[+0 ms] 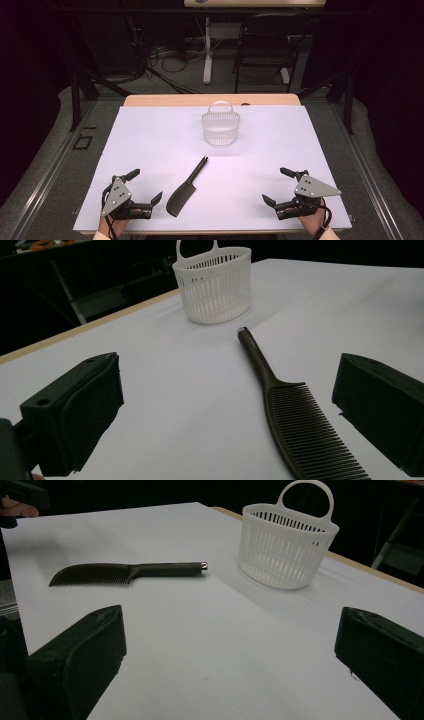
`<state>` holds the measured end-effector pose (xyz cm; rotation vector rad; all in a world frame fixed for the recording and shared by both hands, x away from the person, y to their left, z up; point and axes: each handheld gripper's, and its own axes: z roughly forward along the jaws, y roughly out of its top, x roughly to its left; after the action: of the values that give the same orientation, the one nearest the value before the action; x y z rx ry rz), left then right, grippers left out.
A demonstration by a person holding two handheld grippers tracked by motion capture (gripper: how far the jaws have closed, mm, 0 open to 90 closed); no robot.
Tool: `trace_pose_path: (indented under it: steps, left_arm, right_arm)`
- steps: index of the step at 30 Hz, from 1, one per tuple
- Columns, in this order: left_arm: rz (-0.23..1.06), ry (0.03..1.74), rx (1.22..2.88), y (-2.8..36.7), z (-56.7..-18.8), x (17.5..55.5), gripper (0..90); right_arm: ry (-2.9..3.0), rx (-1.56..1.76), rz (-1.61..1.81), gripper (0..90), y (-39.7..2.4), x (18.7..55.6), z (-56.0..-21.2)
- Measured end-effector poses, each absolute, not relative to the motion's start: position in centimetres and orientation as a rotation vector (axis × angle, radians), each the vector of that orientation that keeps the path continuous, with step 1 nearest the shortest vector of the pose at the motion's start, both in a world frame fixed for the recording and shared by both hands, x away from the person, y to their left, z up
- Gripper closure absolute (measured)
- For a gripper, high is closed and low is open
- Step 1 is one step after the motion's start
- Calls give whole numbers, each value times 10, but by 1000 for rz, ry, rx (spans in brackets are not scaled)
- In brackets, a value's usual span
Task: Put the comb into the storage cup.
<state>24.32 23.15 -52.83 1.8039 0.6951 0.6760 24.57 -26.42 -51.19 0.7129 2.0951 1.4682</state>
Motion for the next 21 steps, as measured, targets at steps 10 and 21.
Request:
trace_pose_path:
  steps: [10, 21]
  left_arm:
    - [661, 689, 1820, 227, -526, 246, 2]
    - [632, 713, 1889, 216, -524, 256, 2]
  right_arm:
    - [2119, 714, 1471, 0, -262, 247, -513]
    - [2124, 710, 1465, 0, -261, 249, -515]
